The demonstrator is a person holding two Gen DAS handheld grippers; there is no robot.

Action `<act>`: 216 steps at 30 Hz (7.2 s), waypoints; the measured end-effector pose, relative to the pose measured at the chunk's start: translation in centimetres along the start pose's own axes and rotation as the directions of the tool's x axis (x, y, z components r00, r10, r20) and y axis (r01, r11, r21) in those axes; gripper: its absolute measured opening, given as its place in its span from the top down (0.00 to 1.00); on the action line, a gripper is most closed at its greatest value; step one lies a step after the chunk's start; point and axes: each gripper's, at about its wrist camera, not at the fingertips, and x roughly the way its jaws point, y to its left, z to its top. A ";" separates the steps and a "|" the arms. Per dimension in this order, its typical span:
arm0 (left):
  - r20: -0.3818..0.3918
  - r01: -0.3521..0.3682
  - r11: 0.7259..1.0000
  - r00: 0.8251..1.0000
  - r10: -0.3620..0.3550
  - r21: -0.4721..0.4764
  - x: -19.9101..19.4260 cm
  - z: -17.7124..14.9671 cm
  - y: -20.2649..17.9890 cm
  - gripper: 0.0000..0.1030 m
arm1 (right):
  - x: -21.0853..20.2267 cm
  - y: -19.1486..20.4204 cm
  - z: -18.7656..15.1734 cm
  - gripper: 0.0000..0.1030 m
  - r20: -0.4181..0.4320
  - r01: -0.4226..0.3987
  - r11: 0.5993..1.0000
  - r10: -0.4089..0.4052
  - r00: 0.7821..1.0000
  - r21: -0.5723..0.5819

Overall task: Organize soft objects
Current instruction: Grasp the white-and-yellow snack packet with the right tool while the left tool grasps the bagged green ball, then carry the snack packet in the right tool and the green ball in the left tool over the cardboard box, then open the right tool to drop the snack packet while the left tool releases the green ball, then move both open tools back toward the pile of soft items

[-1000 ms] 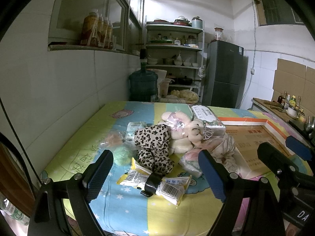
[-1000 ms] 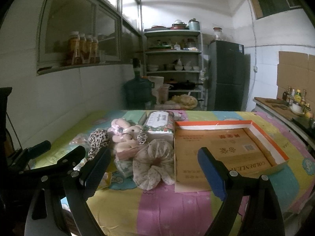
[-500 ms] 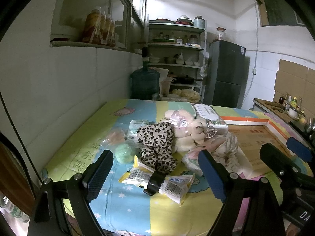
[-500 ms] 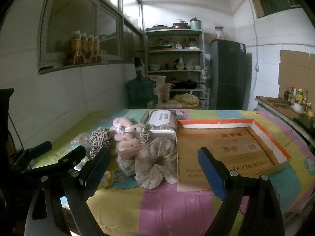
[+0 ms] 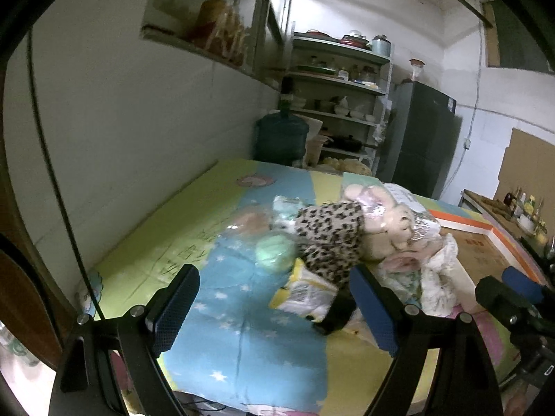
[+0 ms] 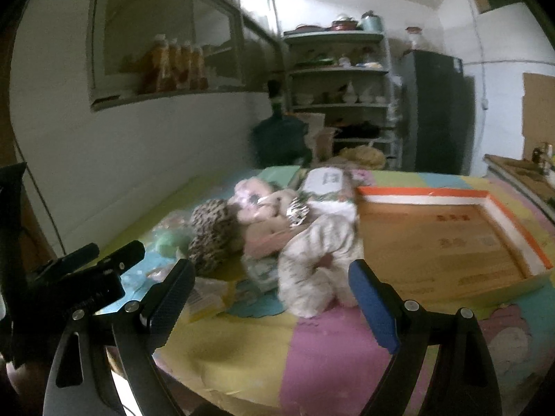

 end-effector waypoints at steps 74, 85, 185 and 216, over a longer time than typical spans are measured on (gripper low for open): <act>0.069 0.216 0.976 0.974 -0.217 0.026 1.8 5.9 -1.5 0.64 | 1.5 -1.0 4.8 0.62 -0.077 -0.334 0.938 0.328 0.941 -0.088; 0.077 0.328 0.940 0.939 -0.335 0.088 1.9 7.4 -7.6 0.64 | 0.1 -5.6 5.6 0.62 0.007 -0.217 0.976 0.217 0.976 -0.019; -0.280 0.496 0.830 0.860 -0.427 0.256 9.7 0.0 -30.9 0.39 | 0.4 -26.5 1.2 0.45 -0.088 0.227 0.950 -0.213 0.973 0.214; -0.026 0.384 0.908 0.922 -0.385 0.167 3.4 3.2 -19.5 0.23 | -2.9 -19.4 1.6 0.29 0.016 0.208 0.956 -0.216 0.976 0.206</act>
